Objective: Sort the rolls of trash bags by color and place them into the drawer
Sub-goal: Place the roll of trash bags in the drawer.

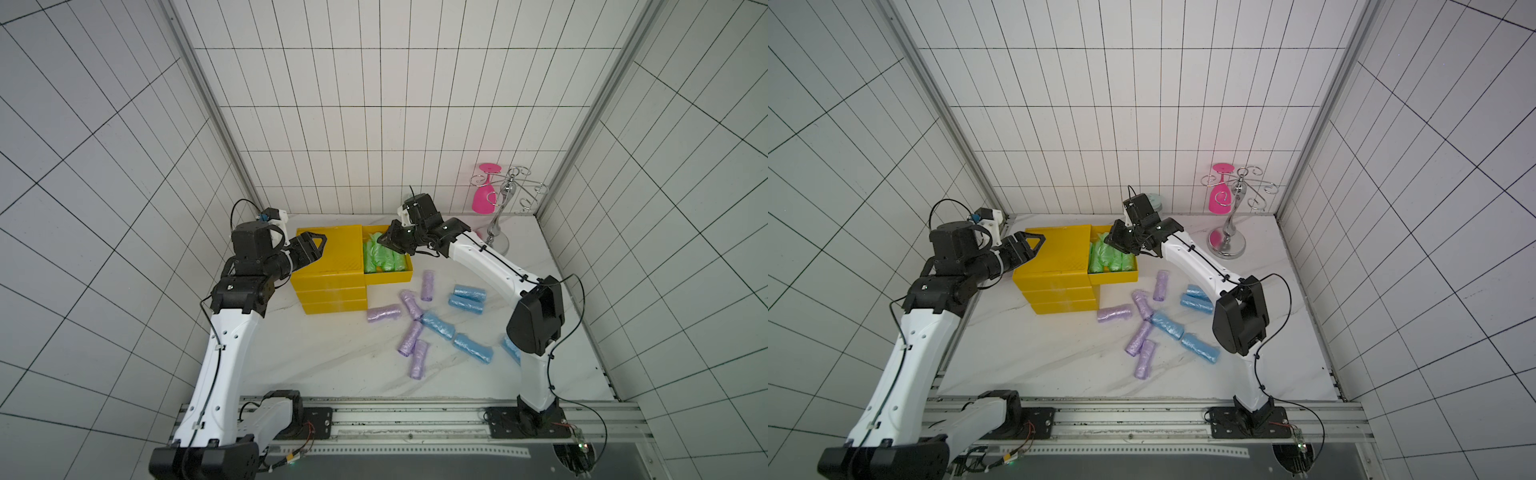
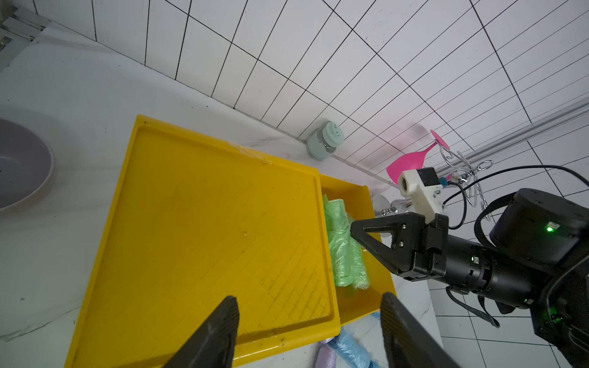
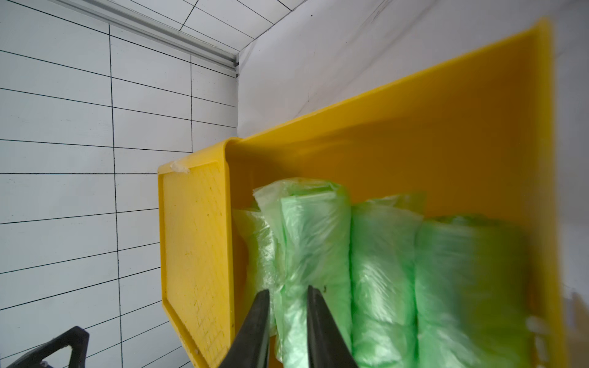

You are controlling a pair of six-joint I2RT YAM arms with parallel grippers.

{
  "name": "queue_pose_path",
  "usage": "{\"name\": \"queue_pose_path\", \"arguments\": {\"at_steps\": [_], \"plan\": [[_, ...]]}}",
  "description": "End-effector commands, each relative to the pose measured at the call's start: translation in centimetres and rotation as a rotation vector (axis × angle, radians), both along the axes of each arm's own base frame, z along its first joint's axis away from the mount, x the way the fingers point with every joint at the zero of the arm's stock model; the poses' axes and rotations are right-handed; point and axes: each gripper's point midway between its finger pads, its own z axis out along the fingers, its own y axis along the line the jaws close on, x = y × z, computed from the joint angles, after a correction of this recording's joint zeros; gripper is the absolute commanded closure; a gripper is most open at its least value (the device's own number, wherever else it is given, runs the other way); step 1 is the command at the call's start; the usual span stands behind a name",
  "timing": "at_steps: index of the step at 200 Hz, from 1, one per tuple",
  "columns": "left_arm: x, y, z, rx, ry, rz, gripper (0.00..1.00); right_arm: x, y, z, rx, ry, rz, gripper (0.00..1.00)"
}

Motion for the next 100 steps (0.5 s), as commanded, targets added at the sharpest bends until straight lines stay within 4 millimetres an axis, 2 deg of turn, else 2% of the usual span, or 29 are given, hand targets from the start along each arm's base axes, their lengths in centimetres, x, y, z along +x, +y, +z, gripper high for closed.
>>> {"name": "queue_pose_path", "arguments": {"at_steps": [1, 36, 57, 77, 100], "plan": [[0.2, -0.1, 0.3, 0.002, -0.024, -0.016, 0.3, 0.2, -0.5, 3.0, -0.006, -0.065, -0.024, 0.7], [0.2, -0.1, 0.2, 0.005, -0.023, -0.01, 0.3, -0.4, -1.3, 5.2, -0.014, -0.12, -0.022, 0.67], [0.4, 0.0, -0.2, 0.001, -0.015, -0.009, 0.3, -0.5, -0.9, 5.9, -0.02, -0.167, 0.031, 0.79], [0.4, 0.0, -0.3, 0.001, -0.015, -0.006, 0.3, -0.9, 0.8, 5.3, 0.005, -0.134, 0.114, 0.91], [0.5, 0.1, -0.4, 0.002, -0.011, -0.002, 0.3, -1.2, 2.3, 3.6, 0.003, -0.088, 0.165, 0.93]]}}
